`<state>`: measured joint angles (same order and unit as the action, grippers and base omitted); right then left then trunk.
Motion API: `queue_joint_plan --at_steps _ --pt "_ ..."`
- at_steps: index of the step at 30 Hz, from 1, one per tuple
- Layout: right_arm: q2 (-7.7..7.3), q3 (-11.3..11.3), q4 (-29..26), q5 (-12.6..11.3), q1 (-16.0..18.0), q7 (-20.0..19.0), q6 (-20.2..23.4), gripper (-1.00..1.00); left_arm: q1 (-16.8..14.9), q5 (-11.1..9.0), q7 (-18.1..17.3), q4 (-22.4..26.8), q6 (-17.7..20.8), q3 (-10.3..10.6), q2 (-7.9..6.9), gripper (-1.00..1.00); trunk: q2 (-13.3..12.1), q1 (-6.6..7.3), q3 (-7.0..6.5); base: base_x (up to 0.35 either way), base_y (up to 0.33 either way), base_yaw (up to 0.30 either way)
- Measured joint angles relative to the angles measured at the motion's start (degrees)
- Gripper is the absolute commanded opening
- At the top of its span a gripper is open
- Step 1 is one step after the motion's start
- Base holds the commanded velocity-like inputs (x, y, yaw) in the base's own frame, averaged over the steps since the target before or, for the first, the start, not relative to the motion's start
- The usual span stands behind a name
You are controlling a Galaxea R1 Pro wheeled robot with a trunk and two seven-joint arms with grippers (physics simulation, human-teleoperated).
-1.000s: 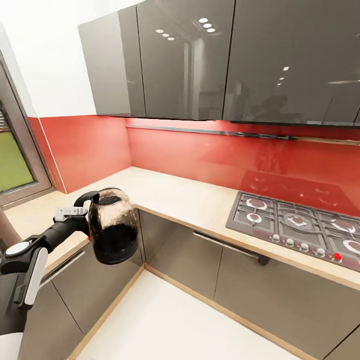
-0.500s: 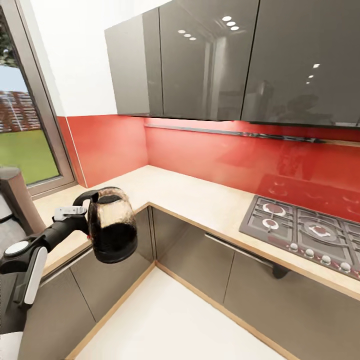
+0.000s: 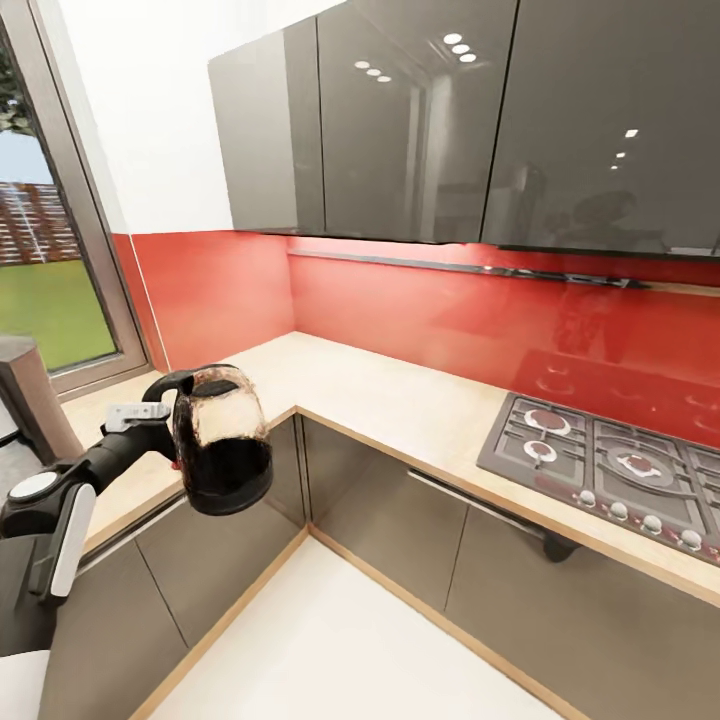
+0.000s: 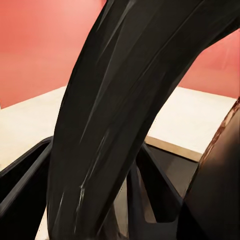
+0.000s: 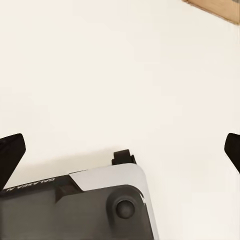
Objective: Set up a coffee station on the kitchen countertop: keep the coffee maker on the countertop, move the bottle of coffee from the kitchen shelf to the counter next to the coffee maker, place a paper coffee filter on top of the coffee maker, put the saucer next to the coffee maker with the coffee cup on the saucer, and place the electric kettle next to the coffee maker.
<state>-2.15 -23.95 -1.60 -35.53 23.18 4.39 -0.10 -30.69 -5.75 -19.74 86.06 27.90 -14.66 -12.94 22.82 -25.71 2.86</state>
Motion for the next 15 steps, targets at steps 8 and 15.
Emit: queue_joint_plan --at_steps 8,15 --pt "0.07 0.0 0.02 0.09 0.01 -0.01 0.01 1.0 0.02 -0.06 0.05 0.01 0.04 -0.2 -0.01 -1.0 -0.03 -0.01 0.0 0.268 -0.17 0.098" --pt "0.12 0.01 0.01 0.22 0.01 -0.02 0.02 1.0 0.01 0.0 0.1 0.02 -0.04 -0.28 0.0 -1.0 -0.03 0.0 0.0 0.3 -0.089 0.268"
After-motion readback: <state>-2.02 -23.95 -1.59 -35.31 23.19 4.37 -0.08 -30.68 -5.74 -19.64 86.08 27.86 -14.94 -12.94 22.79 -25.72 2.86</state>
